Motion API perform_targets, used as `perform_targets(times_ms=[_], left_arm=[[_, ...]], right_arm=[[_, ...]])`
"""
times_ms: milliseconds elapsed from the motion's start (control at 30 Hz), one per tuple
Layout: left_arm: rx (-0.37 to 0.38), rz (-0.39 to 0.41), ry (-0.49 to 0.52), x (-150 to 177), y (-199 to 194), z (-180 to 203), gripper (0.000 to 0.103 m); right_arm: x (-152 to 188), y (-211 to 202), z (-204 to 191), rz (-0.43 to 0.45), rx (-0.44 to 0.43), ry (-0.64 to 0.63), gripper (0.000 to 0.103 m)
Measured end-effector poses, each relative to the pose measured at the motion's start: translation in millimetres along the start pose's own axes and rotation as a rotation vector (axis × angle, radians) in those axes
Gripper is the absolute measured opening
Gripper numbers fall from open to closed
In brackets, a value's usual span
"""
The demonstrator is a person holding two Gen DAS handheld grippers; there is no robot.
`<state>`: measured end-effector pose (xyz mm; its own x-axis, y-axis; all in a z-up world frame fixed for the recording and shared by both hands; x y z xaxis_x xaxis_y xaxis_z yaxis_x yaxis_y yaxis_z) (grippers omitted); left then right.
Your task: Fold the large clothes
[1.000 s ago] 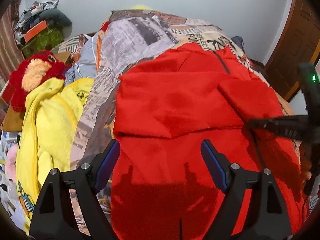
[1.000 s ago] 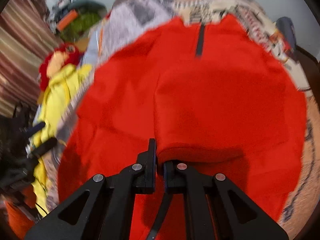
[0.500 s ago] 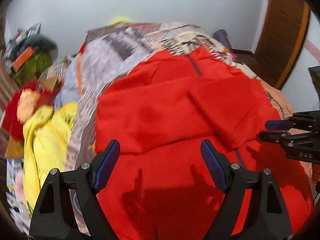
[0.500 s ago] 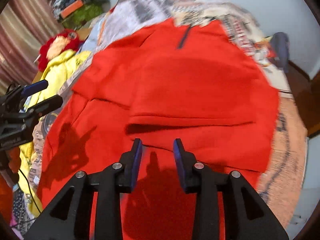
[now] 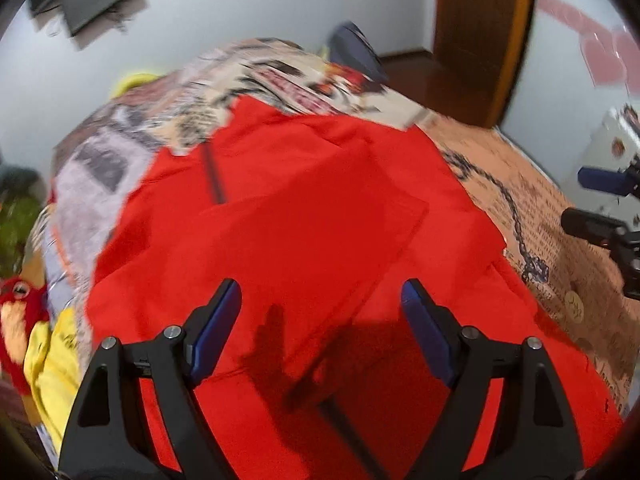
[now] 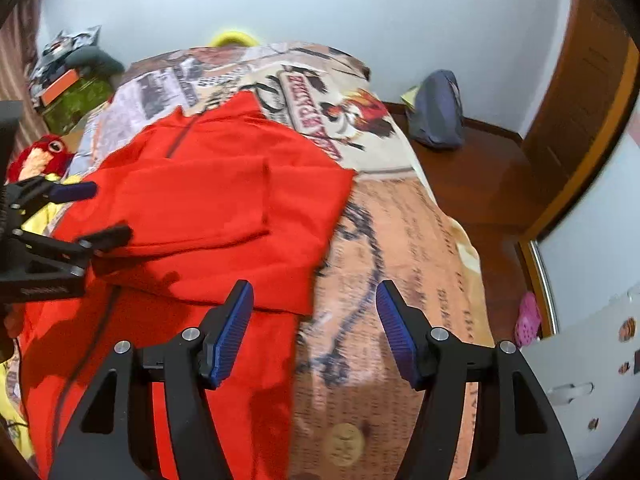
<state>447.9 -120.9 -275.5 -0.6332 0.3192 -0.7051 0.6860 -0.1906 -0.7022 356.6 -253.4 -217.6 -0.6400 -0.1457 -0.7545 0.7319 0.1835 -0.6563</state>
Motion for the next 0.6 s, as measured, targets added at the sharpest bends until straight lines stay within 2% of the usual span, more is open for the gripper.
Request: perform_targets(times_ms=[100, 233, 400, 467, 500, 567, 600], left_arm=[[0.039, -0.045, -0.001, 0.5, 28.0, 18.0, 0.082], [0.095, -0.109, -0.035, 2.4, 61.6, 37.7, 0.075], [0.066, -0.099, 0.012, 0.3, 84.8, 47.9, 0.072], [-0.004, -0.059, 0.062, -4.8, 87.6, 44.4, 0.061], [-0.041, -0.040, 0.091, -7.1, 88.9, 41.4, 0.052], [-0.048, -0.014, 0.096, -9.5, 87.4, 38.5, 0.037], [-0.043, 0.000, 0.081, -11.2, 84.8, 35.3, 0.022]], right_arm=[[6.4, 6.4, 8.9, -0.014, 0.015, 0.005, 0.060], [15.5, 13.4, 19.3, -0.034, 0.017, 0.020, 0.060], [19.5, 28.9, 18.3, -0.062, -0.001, 0.050, 0.060], [20.9, 32.7, 17.4, -0.067, -0.005, 0.057, 0.060], [21.2, 34.4, 16.7, -0.070, -0.007, 0.060, 0.060], [21.3, 36.5, 15.6, -0.075, -0.010, 0.069, 0.060], [21.2, 37.3, 14.8, -0.078, -0.013, 0.074, 0.060]])
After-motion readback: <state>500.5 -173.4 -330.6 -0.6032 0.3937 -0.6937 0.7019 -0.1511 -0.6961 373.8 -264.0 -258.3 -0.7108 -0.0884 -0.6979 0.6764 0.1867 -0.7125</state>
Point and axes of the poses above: each gripper's, at about its wrist camera, not at the fingertips, and y roughly the way its jaws point, z to its right, x to its underside, the point moved 8 cm from there along y, roughly the way its jaws point, and after that the axes turned 14 degrees about z, right-handed, at the moved point
